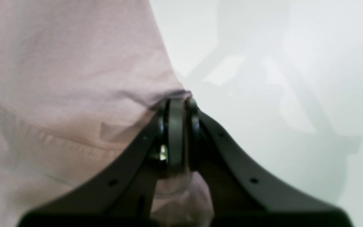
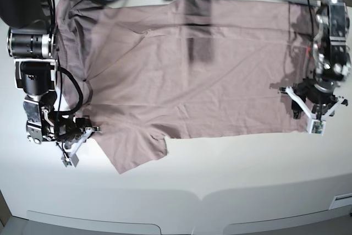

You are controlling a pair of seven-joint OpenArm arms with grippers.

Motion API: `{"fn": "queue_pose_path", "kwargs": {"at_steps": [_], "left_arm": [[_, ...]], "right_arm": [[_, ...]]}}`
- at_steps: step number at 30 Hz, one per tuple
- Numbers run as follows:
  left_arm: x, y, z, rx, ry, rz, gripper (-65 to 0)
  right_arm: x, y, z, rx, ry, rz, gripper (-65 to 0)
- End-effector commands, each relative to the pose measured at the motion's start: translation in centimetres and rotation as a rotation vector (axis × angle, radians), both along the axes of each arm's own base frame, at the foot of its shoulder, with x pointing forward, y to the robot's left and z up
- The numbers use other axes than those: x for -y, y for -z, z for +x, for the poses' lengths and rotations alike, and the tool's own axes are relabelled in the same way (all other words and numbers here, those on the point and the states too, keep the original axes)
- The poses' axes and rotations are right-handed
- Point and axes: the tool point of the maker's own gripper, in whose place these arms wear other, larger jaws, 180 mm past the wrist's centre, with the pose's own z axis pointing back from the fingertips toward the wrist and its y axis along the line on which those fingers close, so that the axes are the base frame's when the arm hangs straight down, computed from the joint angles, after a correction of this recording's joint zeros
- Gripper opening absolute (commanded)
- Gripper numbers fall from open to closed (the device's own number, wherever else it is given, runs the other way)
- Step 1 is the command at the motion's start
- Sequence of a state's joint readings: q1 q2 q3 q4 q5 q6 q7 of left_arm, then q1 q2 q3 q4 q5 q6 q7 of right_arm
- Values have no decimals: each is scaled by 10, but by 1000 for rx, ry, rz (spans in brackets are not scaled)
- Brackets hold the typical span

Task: Fold the T-shirt properly
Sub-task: 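Lower both grippers and pinch the hem corners of the shirt, then hold the hem corners and lift them off the table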

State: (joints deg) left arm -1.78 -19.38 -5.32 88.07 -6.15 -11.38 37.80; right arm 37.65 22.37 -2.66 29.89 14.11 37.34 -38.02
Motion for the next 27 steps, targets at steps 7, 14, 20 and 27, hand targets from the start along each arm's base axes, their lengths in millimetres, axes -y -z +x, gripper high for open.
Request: {"fn": "queue_pose_path", "kwargs": {"at_steps": [7, 14, 20, 27], "left_arm": [[-18, -20, 72, -11, 8, -133, -388], [-33, 17, 94, -185, 2, -243, -388], [-85, 30, 93, -182, -106, -227, -388], [-115, 15, 86, -131, -139, -264, -387]], "right_arm": [[3, -9, 5, 7, -16, -5, -650], [2, -9, 4, 1, -28, -3, -650], [2, -8, 2, -7, -28, -5, -650], [2, -8, 3, -7, -29, -5, -650]]}}
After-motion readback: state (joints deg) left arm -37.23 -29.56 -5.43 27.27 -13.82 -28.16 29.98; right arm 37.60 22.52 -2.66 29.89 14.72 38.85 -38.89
